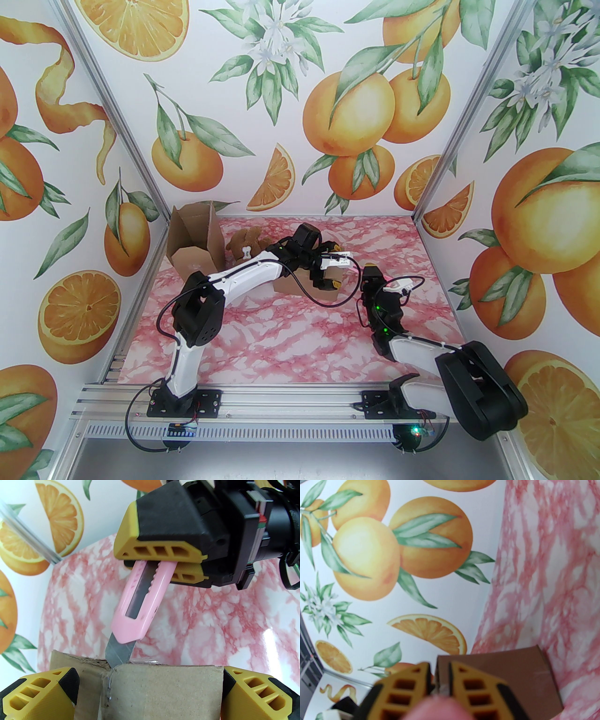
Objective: Unpack the express box
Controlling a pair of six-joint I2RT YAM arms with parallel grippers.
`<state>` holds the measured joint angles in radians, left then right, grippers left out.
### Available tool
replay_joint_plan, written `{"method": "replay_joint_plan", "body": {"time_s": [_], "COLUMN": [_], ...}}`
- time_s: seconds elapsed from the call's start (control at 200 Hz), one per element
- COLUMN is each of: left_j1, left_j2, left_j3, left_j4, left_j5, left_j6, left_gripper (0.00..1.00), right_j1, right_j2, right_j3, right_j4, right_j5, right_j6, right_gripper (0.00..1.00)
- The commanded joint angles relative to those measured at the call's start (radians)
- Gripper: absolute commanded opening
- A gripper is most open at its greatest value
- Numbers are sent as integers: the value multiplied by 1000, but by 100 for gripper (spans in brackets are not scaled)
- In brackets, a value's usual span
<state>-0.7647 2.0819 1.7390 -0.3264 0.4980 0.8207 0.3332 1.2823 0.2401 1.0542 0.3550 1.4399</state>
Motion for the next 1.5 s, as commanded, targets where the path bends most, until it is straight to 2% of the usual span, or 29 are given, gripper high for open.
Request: {"method": "replay_joint_plan", "body": {"time_s": [0.0,1.131,1.496], "left_j1": [47,75,79], "left_j2": [10,55,68], "left_j3": [60,135,157], "left_j4": [102,67,35], "left_j5": [-82,-105,-130], "left_j6": [-2,-83,-92], "left_gripper": [100,100,100], "right_j1": [24,24,29], "right_j2": [-30,-192,-196], "right_j3": [-25,-41,-33], "right_j4": [-42,-229,-241], "right_j5": [-74,-87,-104], "right_j6": [-1,19,39], "right_gripper": [0,0,0]}}
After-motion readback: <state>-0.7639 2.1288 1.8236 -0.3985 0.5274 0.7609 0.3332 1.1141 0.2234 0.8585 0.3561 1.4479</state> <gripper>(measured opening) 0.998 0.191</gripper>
